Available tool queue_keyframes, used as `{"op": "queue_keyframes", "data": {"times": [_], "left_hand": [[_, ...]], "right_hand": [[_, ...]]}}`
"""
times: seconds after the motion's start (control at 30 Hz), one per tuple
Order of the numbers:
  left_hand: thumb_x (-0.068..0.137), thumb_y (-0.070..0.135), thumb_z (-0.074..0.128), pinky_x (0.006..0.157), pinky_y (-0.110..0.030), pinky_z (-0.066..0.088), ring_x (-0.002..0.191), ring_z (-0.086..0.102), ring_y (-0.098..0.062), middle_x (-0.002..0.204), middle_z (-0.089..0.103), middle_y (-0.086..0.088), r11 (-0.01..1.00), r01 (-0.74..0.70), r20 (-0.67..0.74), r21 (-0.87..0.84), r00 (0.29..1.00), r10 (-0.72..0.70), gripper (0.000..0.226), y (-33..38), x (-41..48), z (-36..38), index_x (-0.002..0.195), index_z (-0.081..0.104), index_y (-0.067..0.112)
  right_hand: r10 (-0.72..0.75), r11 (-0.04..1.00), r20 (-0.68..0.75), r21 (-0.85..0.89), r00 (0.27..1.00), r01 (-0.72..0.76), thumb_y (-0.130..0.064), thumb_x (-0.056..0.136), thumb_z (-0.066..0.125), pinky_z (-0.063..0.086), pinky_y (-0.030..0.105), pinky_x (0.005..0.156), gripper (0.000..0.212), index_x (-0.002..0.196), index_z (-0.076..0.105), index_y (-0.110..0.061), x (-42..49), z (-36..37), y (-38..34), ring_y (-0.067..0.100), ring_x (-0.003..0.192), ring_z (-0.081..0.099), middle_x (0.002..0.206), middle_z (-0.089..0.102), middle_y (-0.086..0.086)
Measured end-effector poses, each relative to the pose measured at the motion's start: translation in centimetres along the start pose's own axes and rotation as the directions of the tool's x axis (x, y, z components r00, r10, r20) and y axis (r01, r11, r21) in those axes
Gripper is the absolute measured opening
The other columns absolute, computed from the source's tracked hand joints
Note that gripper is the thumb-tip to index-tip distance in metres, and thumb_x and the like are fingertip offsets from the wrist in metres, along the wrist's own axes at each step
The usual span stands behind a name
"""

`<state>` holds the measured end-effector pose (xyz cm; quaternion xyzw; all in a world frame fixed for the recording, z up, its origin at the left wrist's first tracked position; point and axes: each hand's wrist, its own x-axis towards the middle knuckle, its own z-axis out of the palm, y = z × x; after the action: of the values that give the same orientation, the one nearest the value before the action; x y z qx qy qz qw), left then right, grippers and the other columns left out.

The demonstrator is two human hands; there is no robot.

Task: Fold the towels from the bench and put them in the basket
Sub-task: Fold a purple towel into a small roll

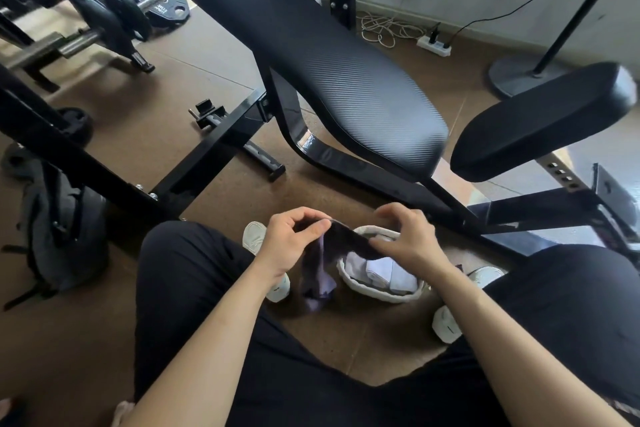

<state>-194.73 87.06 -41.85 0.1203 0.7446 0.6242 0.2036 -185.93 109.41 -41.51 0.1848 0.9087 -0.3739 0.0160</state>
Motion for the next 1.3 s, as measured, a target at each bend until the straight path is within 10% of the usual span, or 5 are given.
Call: {"op": "queue_keyframes", "data": {"times": [0.13, 0.33, 0.83, 1.07, 1.3], "left_hand": [[0.093, 0.005, 0.069, 0.093, -0.031, 0.058, 0.103, 0.073, -0.016, 0.102, 0.079, -0.003, 1.0, -0.016, 0.113, 0.013, 0.993, 0.014, 0.016, 1.1, -0.6, 1.0, 0.105, 0.078, 0.011], [0.087, 0.007, 0.077, 0.08, -0.026, 0.061, 0.1, 0.073, -0.012, 0.095, 0.079, 0.006, 0.999, 0.032, 0.037, -0.039, 0.999, -0.03, 0.022, 0.8, -0.8, 0.1, 0.106, 0.075, 0.018], [0.093, 0.008, 0.071, 0.081, -0.033, 0.057, 0.085, 0.066, -0.013, 0.094, 0.073, -0.019, 0.999, -0.021, 0.138, 0.026, 0.99, 0.017, 0.013, 0.4, -1.0, 1.7, 0.104, 0.074, 0.003], [0.095, 0.019, 0.071, 0.075, -0.031, 0.052, 0.079, 0.063, -0.011, 0.081, 0.069, 0.001, 0.993, 0.002, 0.271, 0.121, 0.962, -0.035, 0.006, -1.1, -0.5, 2.0, 0.098, 0.072, 0.014], [0.098, 0.028, 0.064, 0.079, -0.03, 0.047, 0.082, 0.06, -0.007, 0.081, 0.067, 0.01, 0.984, 0.093, 0.358, 0.151, 0.923, -0.142, 0.011, -2.7, -0.4, 2.5, 0.091, 0.067, 0.021]], "right_hand": [[-0.249, 0.944, 0.159, 0.262, 0.955, 0.202, -0.032, 0.082, 0.083, 0.05, 0.022, 0.093, 0.045, 0.124, 0.066, -0.027, -1.3, 2.2, -2.9, 0.001, 0.109, 0.062, 0.114, 0.07, -0.015], [-0.199, 0.904, 0.068, 0.397, 0.978, 0.157, -0.023, 0.092, 0.074, 0.041, 0.017, 0.057, 0.014, 0.08, 0.067, -0.021, -1.1, 3.2, -3.7, -0.002, 0.058, 0.053, 0.063, 0.063, -0.016], [-0.177, 0.903, 0.036, 0.402, 0.983, 0.148, -0.025, 0.088, 0.078, 0.048, 0.016, 0.059, 0.015, 0.099, 0.075, -0.015, -1.0, 0.5, -3.4, -0.002, 0.063, 0.059, 0.076, 0.071, -0.006], [-0.117, 0.874, -0.15, 0.454, 0.982, 0.174, -0.017, 0.092, 0.073, 0.051, 0.039, 0.065, 0.006, 0.088, 0.07, -0.013, -0.3, 0.6, -3.2, 0.011, 0.067, 0.058, 0.076, 0.069, 0.012], [-0.013, 0.777, -0.369, 0.582, 0.929, 0.242, -0.015, 0.094, 0.071, 0.044, 0.022, 0.063, 0.007, 0.088, 0.069, -0.018, 0.8, -1.9, -3.0, 0.004, 0.066, 0.053, 0.071, 0.06, -0.007]]}}
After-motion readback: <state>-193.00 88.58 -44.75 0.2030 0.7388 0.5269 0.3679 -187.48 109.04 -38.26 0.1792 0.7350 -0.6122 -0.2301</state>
